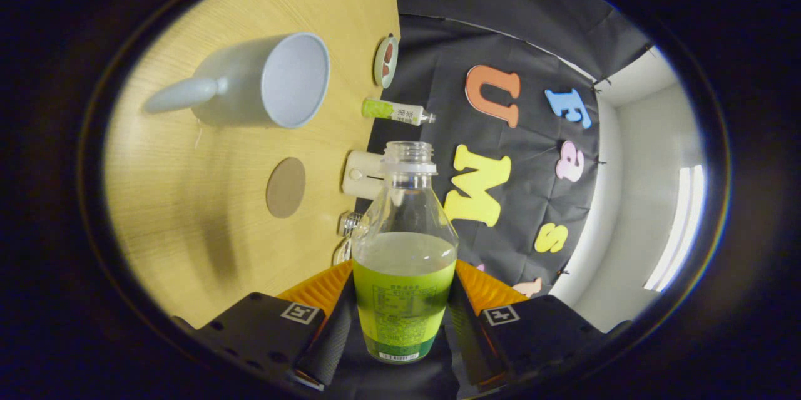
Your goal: Take the bottle from table, then pour the juice into the cup, finally place the bottle on the coaster
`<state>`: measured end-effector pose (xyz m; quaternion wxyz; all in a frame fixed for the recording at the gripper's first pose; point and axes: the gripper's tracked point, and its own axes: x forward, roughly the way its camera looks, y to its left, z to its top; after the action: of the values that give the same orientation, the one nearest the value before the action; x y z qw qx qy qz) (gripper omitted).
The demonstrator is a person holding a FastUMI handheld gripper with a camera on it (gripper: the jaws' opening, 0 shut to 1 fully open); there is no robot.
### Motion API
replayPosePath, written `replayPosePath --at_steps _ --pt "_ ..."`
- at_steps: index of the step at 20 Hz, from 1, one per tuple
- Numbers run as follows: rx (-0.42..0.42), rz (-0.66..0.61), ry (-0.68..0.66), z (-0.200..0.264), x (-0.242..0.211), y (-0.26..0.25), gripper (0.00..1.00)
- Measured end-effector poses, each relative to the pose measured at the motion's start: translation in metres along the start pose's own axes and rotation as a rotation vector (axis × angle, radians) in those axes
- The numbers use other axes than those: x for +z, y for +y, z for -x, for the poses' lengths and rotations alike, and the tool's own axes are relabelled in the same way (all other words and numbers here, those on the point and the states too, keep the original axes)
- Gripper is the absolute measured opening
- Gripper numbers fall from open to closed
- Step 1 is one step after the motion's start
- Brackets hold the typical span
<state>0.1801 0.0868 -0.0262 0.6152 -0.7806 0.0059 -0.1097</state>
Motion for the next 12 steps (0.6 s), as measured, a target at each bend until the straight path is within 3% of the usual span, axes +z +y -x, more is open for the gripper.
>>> replayPosePath --at_steps 12 --pt "-0.067 0.108 0.016 0.008 0.011 -0.017 0.80"
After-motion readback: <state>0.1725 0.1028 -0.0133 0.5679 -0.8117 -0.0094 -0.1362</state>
